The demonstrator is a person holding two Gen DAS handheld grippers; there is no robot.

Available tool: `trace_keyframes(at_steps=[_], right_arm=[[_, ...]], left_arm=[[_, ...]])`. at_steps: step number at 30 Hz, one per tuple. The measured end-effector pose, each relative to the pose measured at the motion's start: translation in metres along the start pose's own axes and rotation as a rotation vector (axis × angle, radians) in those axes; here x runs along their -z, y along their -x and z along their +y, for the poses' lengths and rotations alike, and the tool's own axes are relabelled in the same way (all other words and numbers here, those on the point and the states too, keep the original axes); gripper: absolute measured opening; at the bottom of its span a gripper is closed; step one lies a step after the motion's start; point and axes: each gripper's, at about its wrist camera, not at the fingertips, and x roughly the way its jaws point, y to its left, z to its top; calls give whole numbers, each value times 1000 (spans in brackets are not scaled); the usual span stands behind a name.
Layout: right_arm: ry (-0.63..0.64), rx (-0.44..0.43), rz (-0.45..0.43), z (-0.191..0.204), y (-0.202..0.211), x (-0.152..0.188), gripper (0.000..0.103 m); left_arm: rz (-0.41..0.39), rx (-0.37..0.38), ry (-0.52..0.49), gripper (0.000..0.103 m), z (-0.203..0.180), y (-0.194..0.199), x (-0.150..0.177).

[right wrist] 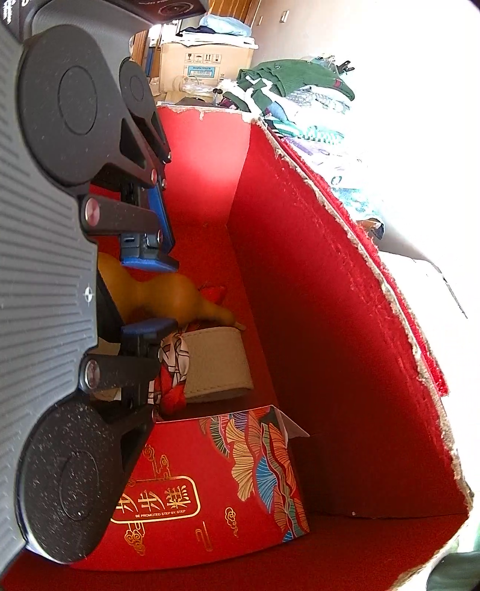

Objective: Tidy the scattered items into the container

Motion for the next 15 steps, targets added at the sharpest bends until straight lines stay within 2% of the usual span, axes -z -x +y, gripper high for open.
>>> trace_keyframes(at_steps=[5, 15], right_arm=[[-1, -2, -4, 0, 0, 0, 31], [11, -12, -42, 0, 5, 2, 34]], left_arm=[[-7, -33, -22, 77, -4, 1, 0], [-43, -26, -16, 78, -3, 4, 2]])
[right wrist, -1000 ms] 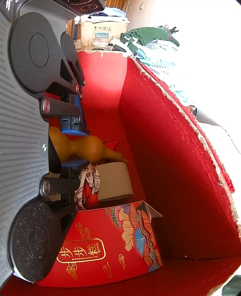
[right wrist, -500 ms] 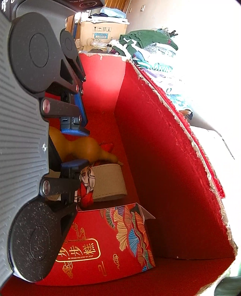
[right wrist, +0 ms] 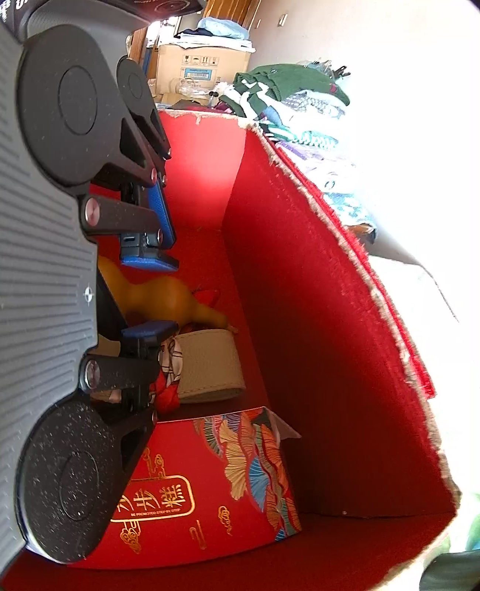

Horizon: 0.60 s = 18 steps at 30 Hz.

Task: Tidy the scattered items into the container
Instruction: 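Withdraw the right gripper upward and move toward the tape roll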

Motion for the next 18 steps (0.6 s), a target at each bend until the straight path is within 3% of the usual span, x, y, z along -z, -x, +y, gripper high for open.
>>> trace_keyframes(at_steps=[3, 8, 13, 18], right_arm=[[-10, 19, -26, 0, 4, 1, 34], [11, 42, -125, 5, 20, 8, 35], [23, 42, -204, 5, 42, 16, 35], [56, 47, -302, 6, 74, 31, 35]], left_arm=[[-30, -13, 9, 80, 0, 4, 2], [-141, -70, -5, 97, -5, 21, 7], [-143, -23, 50, 97, 1, 35, 9], [-220, -57, 13, 97, -2, 61, 21]])
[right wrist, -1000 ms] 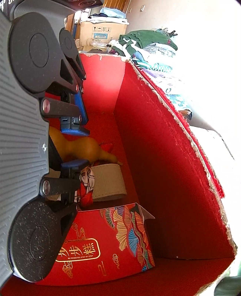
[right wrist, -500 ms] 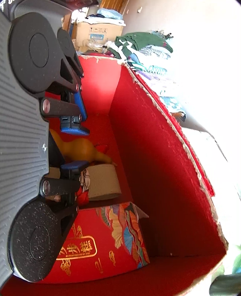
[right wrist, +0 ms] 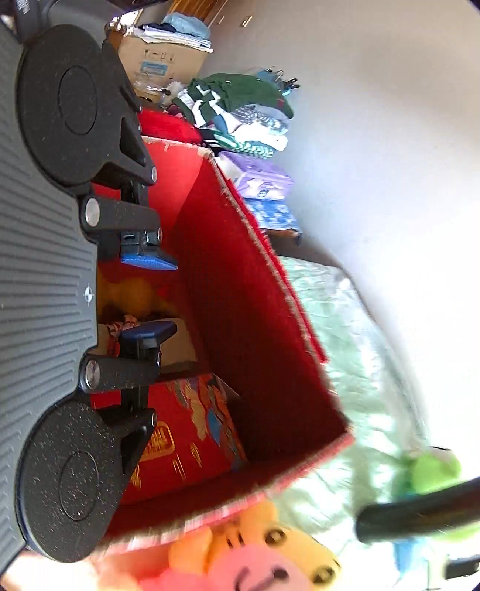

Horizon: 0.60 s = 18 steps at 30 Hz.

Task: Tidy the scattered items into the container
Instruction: 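Withdraw the right gripper upward and move toward the tape roll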

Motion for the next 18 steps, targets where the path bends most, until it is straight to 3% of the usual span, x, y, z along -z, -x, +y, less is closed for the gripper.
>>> trace_keyframes(at_steps=[3, 5, 8, 13, 18], right_arm=[[66, -7, -85, 4, 28, 8, 35], [117, -10, -136, 5, 46, 17, 41], [178, -23, -172, 6, 66, 30, 41], [200, -99, -147, 3, 78, 46, 40], [235, -168, -75, 13, 76, 59, 40]], left_arm=[[-65, 32, 26, 101, 6, 22, 7], [-103, 54, 46, 101, 9, 36, 14], [-152, 85, 62, 101, 12, 59, 25], [-241, 83, 74, 100, 5, 95, 53], [-198, 114, 153, 100, 3, 107, 85]])
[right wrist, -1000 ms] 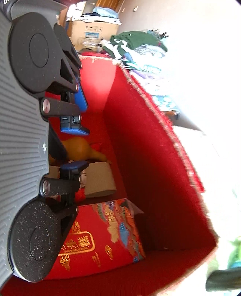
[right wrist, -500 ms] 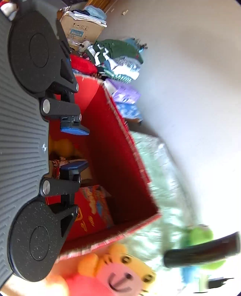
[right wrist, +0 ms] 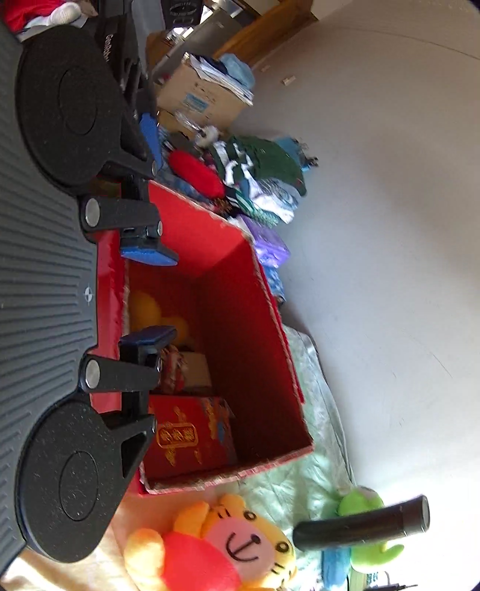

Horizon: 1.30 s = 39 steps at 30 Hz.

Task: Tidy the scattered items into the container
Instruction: 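Withdraw the right gripper upward and move toward the tape roll, then close the right gripper on the rim of the clear tape roll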

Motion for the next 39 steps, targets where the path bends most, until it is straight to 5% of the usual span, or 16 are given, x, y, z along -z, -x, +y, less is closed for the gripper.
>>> trace_keyframes(at_steps=[4, 7, 13, 22, 29, 39], right_arm=[[56, -62, 60, 11, -1, 9, 40], [66, -98, 105, 14, -2, 21, 40], [164, -44, 184, 14, -10, 42, 40], [157, -11, 300, 3, -23, 61, 40], [116, 23, 372, -5, -34, 69, 39], [66, 70, 474, -12, -50, 77, 29]], left_arm=[[69, 33, 97, 95, 1, 0, 24], [105, 28, 80, 91, -8, 2, 41], [183, -20, 28, 90, -30, -8, 68], [320, -27, 95, 70, -36, -37, 87], [347, -47, 83, 67, -38, -46, 91], [384, -126, -20, 33, -36, -61, 98]])
